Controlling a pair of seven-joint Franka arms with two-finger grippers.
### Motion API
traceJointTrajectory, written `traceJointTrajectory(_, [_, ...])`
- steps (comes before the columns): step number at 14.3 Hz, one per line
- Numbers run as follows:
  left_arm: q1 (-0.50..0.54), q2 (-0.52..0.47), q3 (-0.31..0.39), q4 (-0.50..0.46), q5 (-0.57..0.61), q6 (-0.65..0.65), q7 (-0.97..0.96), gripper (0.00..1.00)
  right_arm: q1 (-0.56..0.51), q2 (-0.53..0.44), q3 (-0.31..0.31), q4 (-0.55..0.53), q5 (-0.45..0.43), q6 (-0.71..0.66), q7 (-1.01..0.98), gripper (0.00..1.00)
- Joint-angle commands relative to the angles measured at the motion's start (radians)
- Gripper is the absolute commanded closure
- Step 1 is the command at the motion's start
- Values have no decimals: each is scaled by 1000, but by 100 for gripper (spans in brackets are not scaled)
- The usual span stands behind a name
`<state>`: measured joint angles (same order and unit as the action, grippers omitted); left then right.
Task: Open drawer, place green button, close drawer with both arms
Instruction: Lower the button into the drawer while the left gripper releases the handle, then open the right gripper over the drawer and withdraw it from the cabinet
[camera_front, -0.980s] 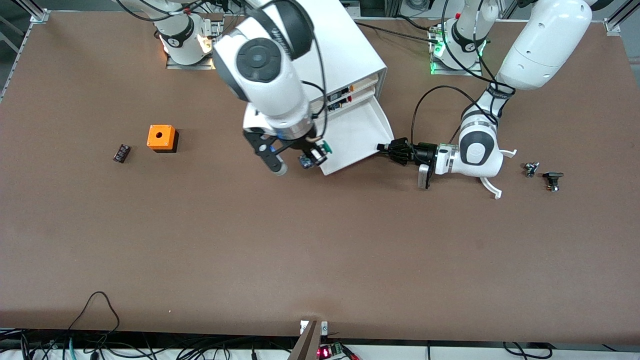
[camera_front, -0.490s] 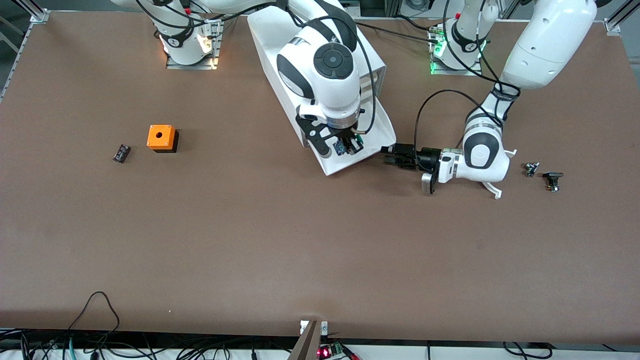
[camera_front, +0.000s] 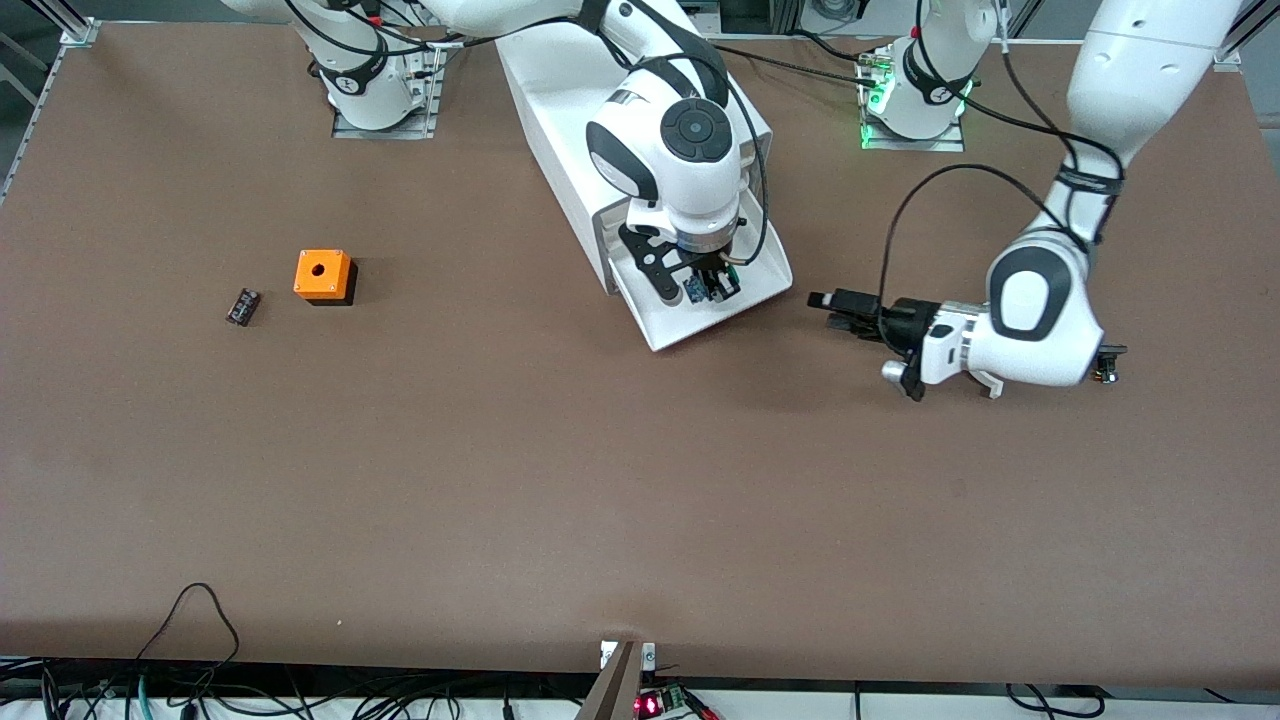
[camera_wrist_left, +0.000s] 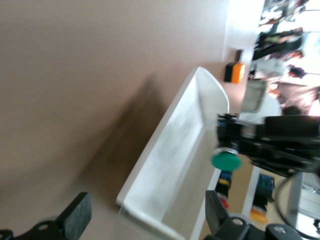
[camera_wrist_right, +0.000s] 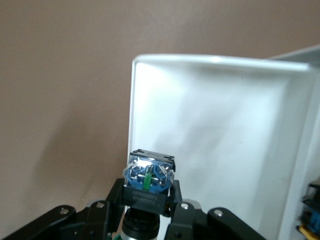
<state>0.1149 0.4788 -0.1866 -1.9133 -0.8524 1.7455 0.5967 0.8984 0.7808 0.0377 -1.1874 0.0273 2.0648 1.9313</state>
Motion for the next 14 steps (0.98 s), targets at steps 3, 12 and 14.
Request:
traceJointTrajectory(3, [32,-8,-1,227,280,-214,-239,0,56,67,-10,-20,-85,99,124,100])
traceJointTrajectory(12, [12,-25,-23,617,731,-486,-554,0,-2,13,-16,35,-95,26,114,0])
traceJointTrajectory(14, [-11,-32,-27,664,853,-489,-548,0,-85,-53,1,35,-64,2,60,0])
